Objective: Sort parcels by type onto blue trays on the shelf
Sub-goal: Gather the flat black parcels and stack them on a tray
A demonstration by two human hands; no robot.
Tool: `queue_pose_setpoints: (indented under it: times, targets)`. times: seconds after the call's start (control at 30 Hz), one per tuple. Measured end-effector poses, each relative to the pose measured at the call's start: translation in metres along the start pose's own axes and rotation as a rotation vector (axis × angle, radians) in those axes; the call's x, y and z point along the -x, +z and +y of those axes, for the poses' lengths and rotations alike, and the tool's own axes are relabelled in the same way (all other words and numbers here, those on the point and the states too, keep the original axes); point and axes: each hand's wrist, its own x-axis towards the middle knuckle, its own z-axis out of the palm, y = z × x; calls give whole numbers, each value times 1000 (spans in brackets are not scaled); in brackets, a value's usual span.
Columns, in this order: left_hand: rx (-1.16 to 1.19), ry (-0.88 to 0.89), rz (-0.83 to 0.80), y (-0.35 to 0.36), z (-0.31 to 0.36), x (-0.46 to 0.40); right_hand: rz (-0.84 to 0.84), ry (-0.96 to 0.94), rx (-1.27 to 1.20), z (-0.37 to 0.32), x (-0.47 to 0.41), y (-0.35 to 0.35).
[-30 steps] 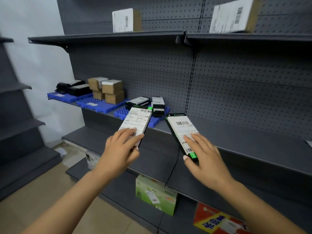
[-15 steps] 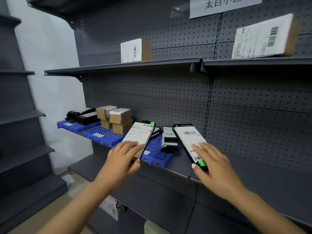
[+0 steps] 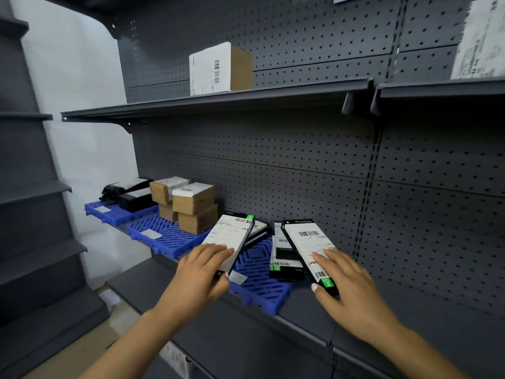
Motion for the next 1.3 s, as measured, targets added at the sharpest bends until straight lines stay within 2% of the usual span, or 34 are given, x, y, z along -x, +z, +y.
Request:
queue_pose_setpoints:
  times: [0.2, 0.57, 0.83, 1.0, 1.1, 1.3]
  targets:
    - [67, 19, -52, 35, -39, -32, -1, 36, 36, -1, -42, 28]
    - [199, 161, -225, 104, -128, -115, -12, 274, 70, -13, -116, 78]
    - [230, 253, -379, 155, -160, -149, -8, 379, 130, -21, -148, 103]
    - [269, 270, -400, 168, -173, -151, 34, 393, 169, -27, -155, 114]
    - [273, 279, -333, 174, -174, -147, 109, 401, 179, -27, -155, 121]
    - [301, 303, -294, 176, -178, -147, 124, 414, 253, -26, -155, 125]
